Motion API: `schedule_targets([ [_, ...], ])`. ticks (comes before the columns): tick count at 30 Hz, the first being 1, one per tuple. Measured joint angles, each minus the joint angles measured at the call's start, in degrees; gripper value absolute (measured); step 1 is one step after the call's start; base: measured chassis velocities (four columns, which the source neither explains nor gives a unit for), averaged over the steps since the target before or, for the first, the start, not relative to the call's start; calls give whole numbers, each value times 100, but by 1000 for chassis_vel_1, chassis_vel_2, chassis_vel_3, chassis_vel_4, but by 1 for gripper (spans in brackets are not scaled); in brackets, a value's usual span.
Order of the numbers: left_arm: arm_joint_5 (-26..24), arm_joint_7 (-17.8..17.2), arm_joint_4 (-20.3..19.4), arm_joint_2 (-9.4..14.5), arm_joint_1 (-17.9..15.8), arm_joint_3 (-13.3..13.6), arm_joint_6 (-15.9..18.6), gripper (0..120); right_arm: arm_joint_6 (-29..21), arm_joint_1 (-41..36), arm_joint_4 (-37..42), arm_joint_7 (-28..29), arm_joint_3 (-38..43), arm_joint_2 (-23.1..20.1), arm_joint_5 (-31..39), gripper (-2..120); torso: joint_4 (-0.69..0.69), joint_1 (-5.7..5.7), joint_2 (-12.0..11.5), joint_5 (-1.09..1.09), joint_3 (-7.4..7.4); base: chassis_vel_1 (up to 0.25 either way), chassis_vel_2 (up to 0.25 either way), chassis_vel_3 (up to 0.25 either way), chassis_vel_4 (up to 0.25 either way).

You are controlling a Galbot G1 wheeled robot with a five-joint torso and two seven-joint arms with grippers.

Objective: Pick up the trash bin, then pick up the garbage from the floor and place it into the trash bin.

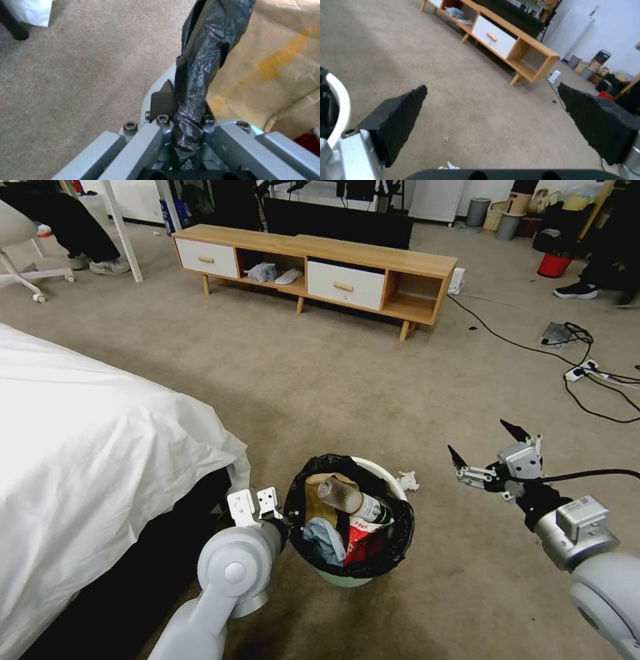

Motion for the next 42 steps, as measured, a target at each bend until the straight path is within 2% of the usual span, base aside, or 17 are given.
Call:
schedule_targets([
  [11,92,41,35,9,-36,16,0,1,-59,201,-35,22,-99,-41,76,100,0,0,0,0,0,0,0,0,0],
  [42,274,134,86,-72,-28,24,0,1,-48,128,-7,-17,-63,-3,45,100,0,0,0,1,0,0,0,0,0],
])
